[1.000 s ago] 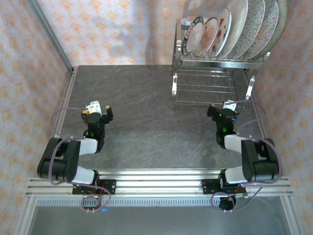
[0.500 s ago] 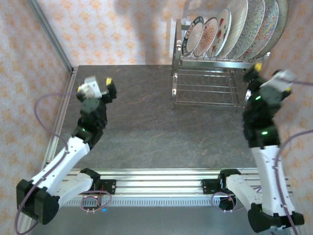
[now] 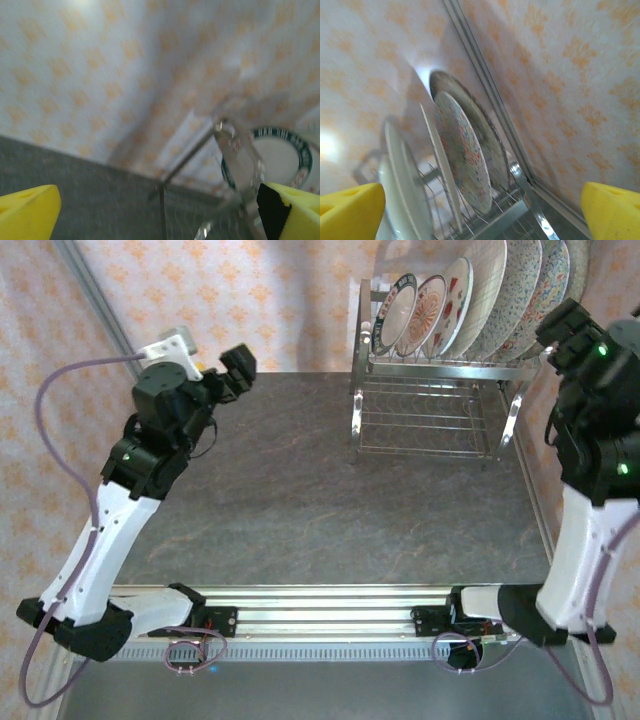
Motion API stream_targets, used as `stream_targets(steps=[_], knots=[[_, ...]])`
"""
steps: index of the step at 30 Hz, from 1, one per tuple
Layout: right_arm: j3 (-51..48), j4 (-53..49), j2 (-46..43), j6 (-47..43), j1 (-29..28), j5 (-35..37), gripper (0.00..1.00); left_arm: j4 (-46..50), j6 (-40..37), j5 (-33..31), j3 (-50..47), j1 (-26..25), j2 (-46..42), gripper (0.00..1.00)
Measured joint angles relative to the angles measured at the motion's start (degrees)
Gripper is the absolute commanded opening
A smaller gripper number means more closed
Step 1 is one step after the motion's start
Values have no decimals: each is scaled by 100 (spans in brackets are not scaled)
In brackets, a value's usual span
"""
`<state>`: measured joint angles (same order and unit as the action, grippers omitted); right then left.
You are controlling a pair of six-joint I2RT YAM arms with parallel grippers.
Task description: Unload the plates from the dish rack
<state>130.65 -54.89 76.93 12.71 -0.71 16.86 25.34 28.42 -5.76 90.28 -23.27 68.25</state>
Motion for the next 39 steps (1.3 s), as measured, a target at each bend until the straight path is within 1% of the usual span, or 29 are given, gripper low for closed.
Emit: stream_targets(steps=[4,7,10,13,15,17,23,25,31,34,39], knots=[[291,-575,564,-52,367,-308,100,501,127,330,13,-195,142,99],[269,-813,627,-81,883,-726,99,708,155,542,131,-286,164,99],[216,-859,557,-146,1360,-1113,94,752,155,693,273,-337,166,99],[219,-833,531,-184,1725,-1661,90,745,155,833,422,-372,210,99],[249,-765,586,-236,1982,-2142,85,732,155,916,474,-424,258,99],[358,-636,732,-343,2197,-2601,82,734,153,1014,474,-492,308,99],[490,-166,1163,-424,2949,-3945,82,660,151,1331,444,-562,358,99],[505,-15,1259,-455,3071,-4249,81,616,151,1443,444,-562,358,99],[374,306,1331,-831,3075,-4988,81,481,111,1720,444,-627,380,99],[201,400,1320,-1010,3075,-5195,76,400,107,1825,437,-638,391,99],[120,407,1379,-1241,3075,-5320,71,245,107,1910,413,-638,389,99]])
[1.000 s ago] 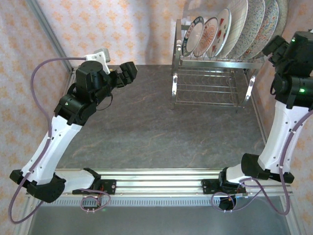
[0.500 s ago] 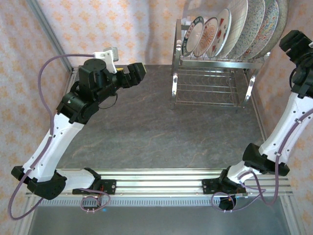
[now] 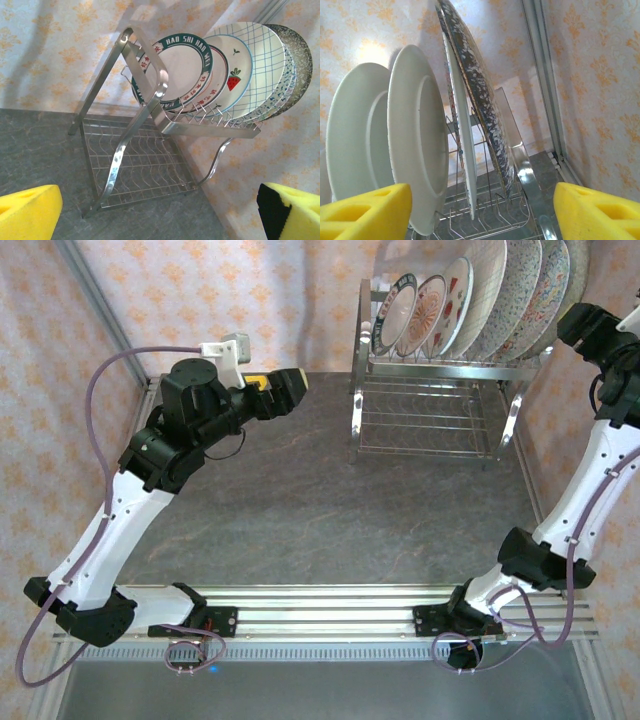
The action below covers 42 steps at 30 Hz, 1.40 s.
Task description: Unload the plates from the dish rack
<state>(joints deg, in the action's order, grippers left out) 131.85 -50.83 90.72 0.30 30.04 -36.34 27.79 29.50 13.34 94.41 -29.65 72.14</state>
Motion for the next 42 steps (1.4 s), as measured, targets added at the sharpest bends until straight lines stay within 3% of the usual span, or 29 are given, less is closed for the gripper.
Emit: stream_targets(steps=[14,23,30,42], knots=[[0,42,376,-323,-4,-48,62,-111,0,127,-37,0,107,99],[199,24,638,-361,-282,538,63,-153,2,127,-33,0,151,99],[625,9,774,-234,-339,1034,55,-155,4,127,-31,2,151,99],[911,-24,1049,31,-435,1196,61,-175,9,125,-28,2,149,99]])
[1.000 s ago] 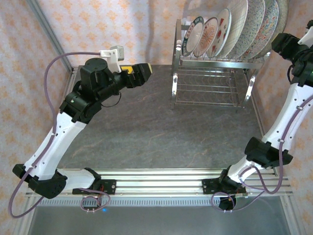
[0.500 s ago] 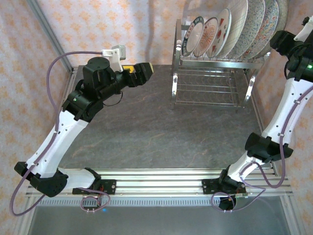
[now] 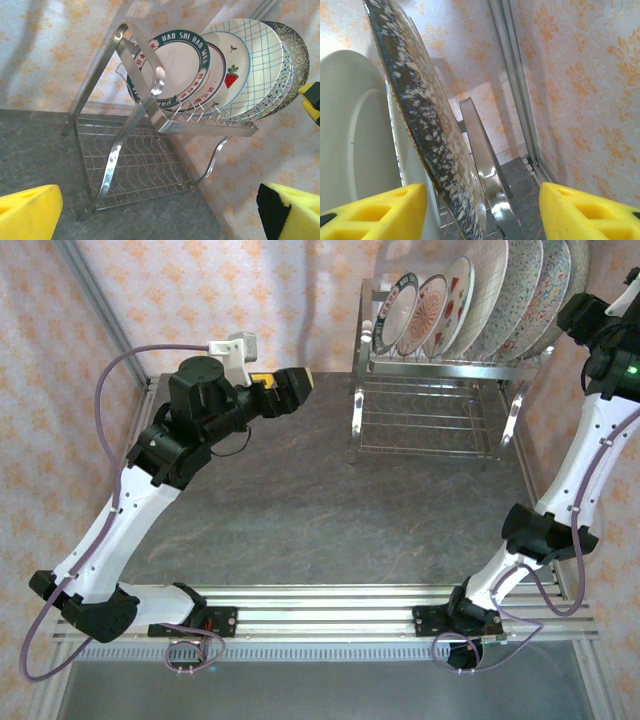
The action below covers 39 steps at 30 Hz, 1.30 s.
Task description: Unload the plates from the dish rack
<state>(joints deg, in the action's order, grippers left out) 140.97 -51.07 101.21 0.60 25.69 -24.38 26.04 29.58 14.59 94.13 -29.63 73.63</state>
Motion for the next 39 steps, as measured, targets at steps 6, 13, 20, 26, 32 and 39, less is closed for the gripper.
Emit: stream_targets(steps=[6,13,20,26,32,39], knots=[[107,-76,155,173,-48,46,56,-26,7,-2,0,-2,-9,98],[138,-164,313,240,-92,57,54,-118,57,-2,-37,-2,-68,98],[197,-127,374,280,-129,-44,51,-142,59,-2,-59,-2,-79,98],[269,-28,439,262,-129,-149,43,-142,59,-2,-59,-2,-79,98],[339,-22,476,146,-175,-326,29,-142,59,-2,-59,-2,-79,98],[417,-55,505,-157,-216,-203,12,-142,57,-2,-59,-2,-79,98]])
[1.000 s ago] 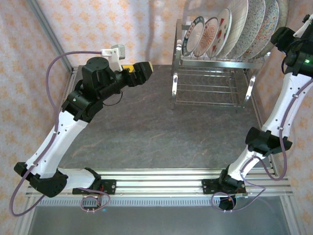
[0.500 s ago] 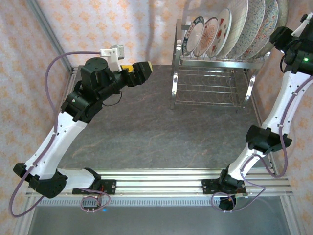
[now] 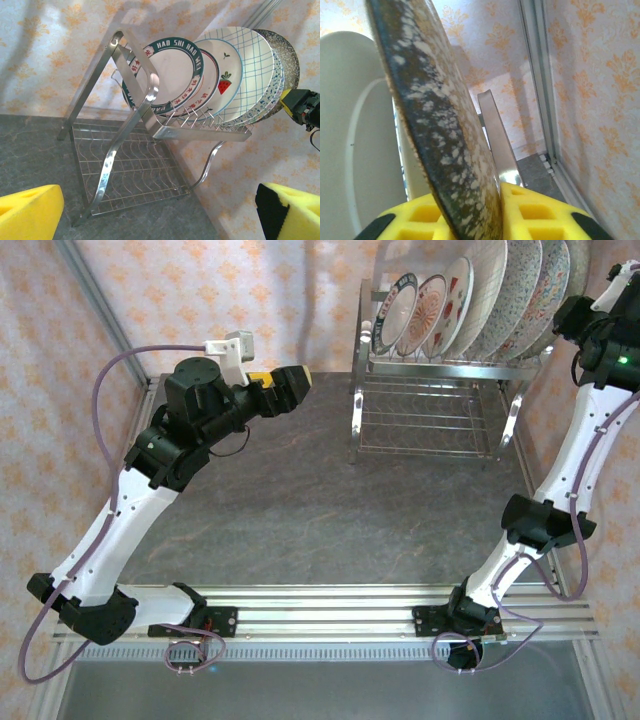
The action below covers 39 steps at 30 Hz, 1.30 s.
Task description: Unload the plates from the dish rack
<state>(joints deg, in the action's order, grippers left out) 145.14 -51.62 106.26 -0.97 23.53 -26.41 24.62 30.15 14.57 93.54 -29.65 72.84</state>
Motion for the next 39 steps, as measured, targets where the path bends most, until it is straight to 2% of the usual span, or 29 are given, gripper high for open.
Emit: stream_targets(steps=[4,12,20,24,39], knots=[[20,-22,0,-173,-26,197,0,0,2,0,0,2,0,98],[107,-116,0,-385,-186,612,0,0,2,0,0,0,0,98],[188,-127,-9,-798,-739,1814,0,-9,4,0,-39,0,-17,97],[173,-57,-26,-881,-890,2175,0,-7,7,0,-39,0,-52,97],[199,68,-46,-988,-960,2439,0,-9,96,-24,-201,-28,-238,95]])
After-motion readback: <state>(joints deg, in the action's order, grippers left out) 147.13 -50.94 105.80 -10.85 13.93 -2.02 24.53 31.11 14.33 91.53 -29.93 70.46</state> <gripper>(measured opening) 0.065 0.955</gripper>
